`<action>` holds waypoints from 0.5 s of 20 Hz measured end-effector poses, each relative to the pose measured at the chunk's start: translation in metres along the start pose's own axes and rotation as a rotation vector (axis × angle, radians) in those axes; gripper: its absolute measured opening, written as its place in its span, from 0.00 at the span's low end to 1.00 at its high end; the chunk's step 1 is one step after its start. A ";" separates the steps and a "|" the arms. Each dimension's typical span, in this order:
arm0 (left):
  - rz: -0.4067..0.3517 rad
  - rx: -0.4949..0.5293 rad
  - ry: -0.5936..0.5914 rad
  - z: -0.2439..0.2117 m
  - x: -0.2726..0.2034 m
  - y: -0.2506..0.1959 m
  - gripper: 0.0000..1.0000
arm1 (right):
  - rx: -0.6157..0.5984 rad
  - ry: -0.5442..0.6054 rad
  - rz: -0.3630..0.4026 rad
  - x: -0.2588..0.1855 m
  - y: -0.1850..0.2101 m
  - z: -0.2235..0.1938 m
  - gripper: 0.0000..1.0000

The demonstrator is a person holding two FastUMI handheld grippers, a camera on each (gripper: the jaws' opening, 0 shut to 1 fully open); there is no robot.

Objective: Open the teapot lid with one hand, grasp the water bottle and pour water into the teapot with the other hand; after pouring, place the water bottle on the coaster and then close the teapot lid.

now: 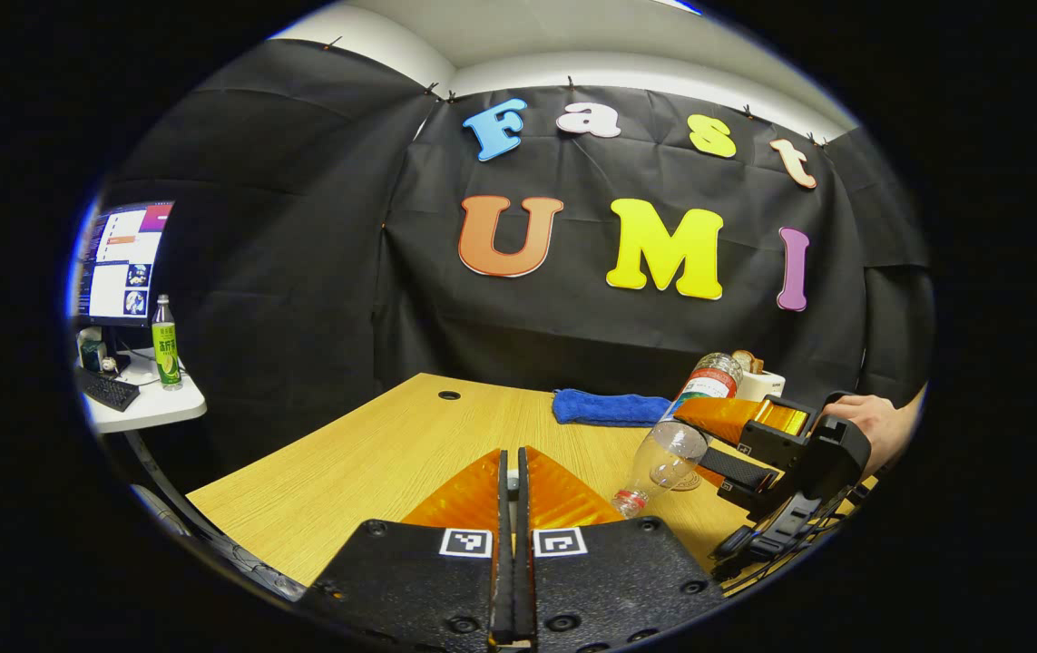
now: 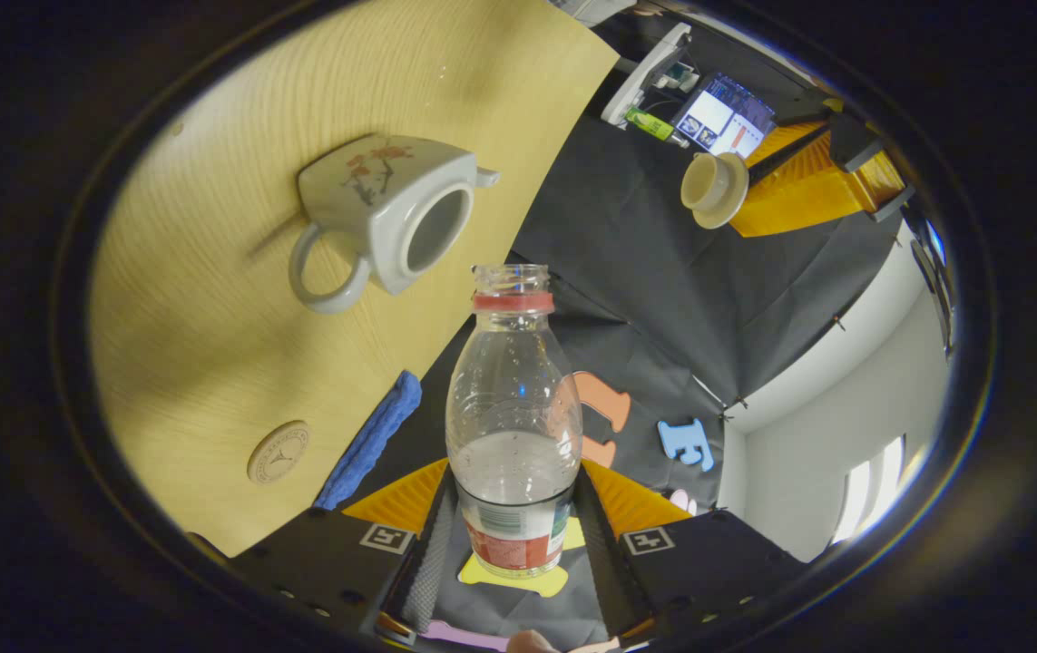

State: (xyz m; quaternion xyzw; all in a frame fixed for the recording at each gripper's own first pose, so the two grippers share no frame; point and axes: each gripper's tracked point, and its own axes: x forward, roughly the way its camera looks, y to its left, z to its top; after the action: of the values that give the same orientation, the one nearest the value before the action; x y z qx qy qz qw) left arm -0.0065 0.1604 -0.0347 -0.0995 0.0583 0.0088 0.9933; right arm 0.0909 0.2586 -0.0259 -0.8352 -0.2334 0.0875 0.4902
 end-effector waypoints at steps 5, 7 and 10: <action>0.013 -0.018 -0.018 0.005 -0.002 0.006 0.03 | 0.254 0.013 0.080 -0.005 0.024 0.002 0.70; 0.018 -0.014 -0.019 0.006 -0.003 0.008 0.03 | 0.358 0.026 0.105 -0.006 0.032 0.001 0.69; 0.014 -0.015 -0.025 0.008 -0.003 0.005 0.03 | 0.516 0.056 0.123 -0.010 0.035 -0.007 0.70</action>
State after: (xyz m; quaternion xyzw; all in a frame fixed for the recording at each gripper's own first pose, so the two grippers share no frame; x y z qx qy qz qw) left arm -0.0092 0.1670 -0.0279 -0.1064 0.0465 0.0173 0.9931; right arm 0.0959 0.2341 -0.0532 -0.6973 -0.1384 0.1509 0.6870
